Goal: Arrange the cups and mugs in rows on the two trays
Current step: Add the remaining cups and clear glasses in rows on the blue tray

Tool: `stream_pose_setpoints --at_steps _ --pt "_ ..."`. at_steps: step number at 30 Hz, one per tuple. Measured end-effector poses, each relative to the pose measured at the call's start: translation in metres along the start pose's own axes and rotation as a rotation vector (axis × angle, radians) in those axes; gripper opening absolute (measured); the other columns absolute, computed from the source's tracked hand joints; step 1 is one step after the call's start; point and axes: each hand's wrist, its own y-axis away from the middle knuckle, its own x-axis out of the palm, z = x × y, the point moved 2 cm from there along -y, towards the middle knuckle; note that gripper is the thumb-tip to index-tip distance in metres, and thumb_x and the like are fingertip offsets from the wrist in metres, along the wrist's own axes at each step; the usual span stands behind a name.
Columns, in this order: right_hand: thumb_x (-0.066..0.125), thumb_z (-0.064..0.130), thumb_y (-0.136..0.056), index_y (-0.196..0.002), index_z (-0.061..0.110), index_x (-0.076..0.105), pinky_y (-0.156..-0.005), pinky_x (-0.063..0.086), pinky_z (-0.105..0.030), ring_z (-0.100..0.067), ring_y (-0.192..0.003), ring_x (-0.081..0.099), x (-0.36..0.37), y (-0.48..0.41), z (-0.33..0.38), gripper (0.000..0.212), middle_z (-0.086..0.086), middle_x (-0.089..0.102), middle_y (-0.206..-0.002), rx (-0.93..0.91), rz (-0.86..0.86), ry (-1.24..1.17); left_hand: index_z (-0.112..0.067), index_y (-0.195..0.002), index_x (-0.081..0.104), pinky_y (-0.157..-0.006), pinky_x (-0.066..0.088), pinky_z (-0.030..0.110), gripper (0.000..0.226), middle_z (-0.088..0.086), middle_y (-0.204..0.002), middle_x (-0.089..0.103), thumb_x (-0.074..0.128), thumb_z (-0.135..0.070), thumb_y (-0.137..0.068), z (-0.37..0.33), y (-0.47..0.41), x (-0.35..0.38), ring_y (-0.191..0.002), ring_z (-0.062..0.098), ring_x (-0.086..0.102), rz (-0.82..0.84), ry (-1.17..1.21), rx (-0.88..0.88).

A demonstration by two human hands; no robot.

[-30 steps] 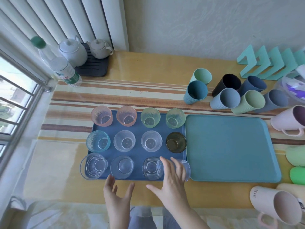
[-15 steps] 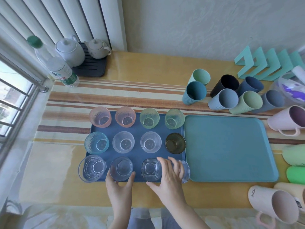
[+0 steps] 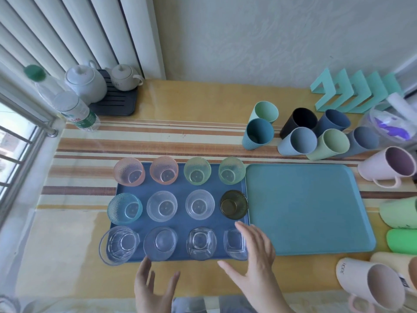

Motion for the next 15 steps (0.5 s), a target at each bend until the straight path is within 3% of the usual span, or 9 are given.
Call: stream_pose_setpoints --at_steps 3,6,8,11,13,15 --pt "0.059 0.057 -0.073 -0.13 0.024 0.043 -0.104 0.024 -0.026 -0.017 -0.12 0.041 -0.025 -0.003 -0.025 0.068 0.008 0.048 -0.131 0.069 -0.077 -0.011 -0.036 -0.105 0.048 -0.085 0.04 -0.001 0.084 0.01 -0.116 0.055 0.085 0.01 -0.045 0.007 0.019 -0.016 -0.103 -0.018 0.051 0.022 -0.028 0.051" --pt "0.049 0.069 -0.076 -0.131 0.026 0.041 -0.101 0.029 -0.025 -0.017 -0.117 0.044 -0.034 -0.004 -0.045 0.07 0.005 0.05 -0.128 0.167 -0.073 -0.09 -0.04 -0.103 0.053 -0.083 0.044 0.002 0.068 -0.015 -0.107 0.061 0.08 -0.014 -0.046 -0.001 0.021 -0.028 -0.101 -0.015 0.054 0.014 -0.048 0.139" --pt "0.052 0.075 -0.07 -0.134 0.034 0.035 -0.102 0.032 -0.024 -0.012 -0.12 0.042 -0.03 0.0 -0.053 0.077 0.013 0.044 -0.131 0.228 0.006 -0.161 -0.046 -0.099 0.054 -0.077 0.047 0.004 0.059 -0.029 -0.099 0.063 0.075 -0.024 -0.049 -0.013 0.015 -0.035 -0.095 -0.014 0.056 -0.019 -0.037 0.186" --pt "0.057 0.084 -0.053 -0.136 0.042 0.023 -0.105 0.037 -0.032 -0.006 -0.13 0.034 -0.012 0.01 -0.056 0.099 0.018 0.032 -0.139 0.319 0.218 -0.205 -0.05 -0.094 0.052 -0.07 0.048 0.003 0.045 -0.032 -0.092 0.062 0.064 -0.039 -0.052 -0.036 0.013 -0.036 -0.085 -0.013 0.058 -0.04 0.012 0.254" --pt "0.062 0.08 -0.051 -0.134 0.048 0.016 -0.103 0.037 -0.024 -0.001 -0.13 0.032 0.001 0.011 -0.051 0.1 0.022 0.027 -0.14 0.326 0.286 -0.213 -0.05 -0.092 0.051 -0.066 0.047 0.004 0.039 -0.033 -0.088 0.061 0.06 -0.039 -0.055 -0.049 0.017 -0.032 -0.079 -0.012 0.058 -0.022 0.012 0.32" --pt "0.075 0.059 -0.059 -0.131 0.048 0.014 -0.095 0.03 -0.007 0.003 -0.128 0.033 0.01 0.008 -0.045 0.095 0.024 0.027 -0.139 0.318 0.299 -0.205 -0.046 -0.091 0.05 -0.064 0.046 0.005 0.036 -0.032 -0.089 0.06 0.059 -0.036 -0.058 -0.058 0.022 -0.026 -0.077 -0.01 0.057 0.016 0.001 0.384"
